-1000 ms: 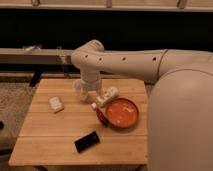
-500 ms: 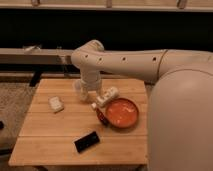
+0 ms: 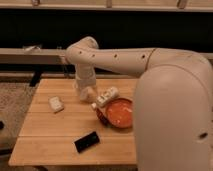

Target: Pick up the ceramic cup

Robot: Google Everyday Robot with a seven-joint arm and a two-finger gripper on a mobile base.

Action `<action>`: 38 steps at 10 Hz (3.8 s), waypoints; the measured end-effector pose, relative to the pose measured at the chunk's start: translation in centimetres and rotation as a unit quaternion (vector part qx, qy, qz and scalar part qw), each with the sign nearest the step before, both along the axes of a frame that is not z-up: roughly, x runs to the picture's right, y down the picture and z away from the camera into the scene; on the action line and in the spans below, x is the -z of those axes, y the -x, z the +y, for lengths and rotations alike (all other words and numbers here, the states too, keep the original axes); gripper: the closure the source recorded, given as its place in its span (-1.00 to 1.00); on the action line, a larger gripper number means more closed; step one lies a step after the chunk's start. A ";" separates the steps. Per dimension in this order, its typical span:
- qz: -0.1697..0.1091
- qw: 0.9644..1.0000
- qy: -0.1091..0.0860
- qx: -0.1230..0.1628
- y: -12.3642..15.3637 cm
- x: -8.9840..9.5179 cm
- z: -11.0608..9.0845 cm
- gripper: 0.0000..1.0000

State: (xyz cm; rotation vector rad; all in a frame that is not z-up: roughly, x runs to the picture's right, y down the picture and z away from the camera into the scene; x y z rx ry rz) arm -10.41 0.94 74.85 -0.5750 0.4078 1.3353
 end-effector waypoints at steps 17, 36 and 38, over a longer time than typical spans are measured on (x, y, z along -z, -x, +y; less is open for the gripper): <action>-0.045 0.997 -0.028 0.058 0.8 -13.7 -5.6 -0.30; -0.061 0.992 0.062 0.088 2.5 -14.1 -3.2 1.00; -0.078 0.990 0.068 0.095 3.2 -12.1 -2.9 1.00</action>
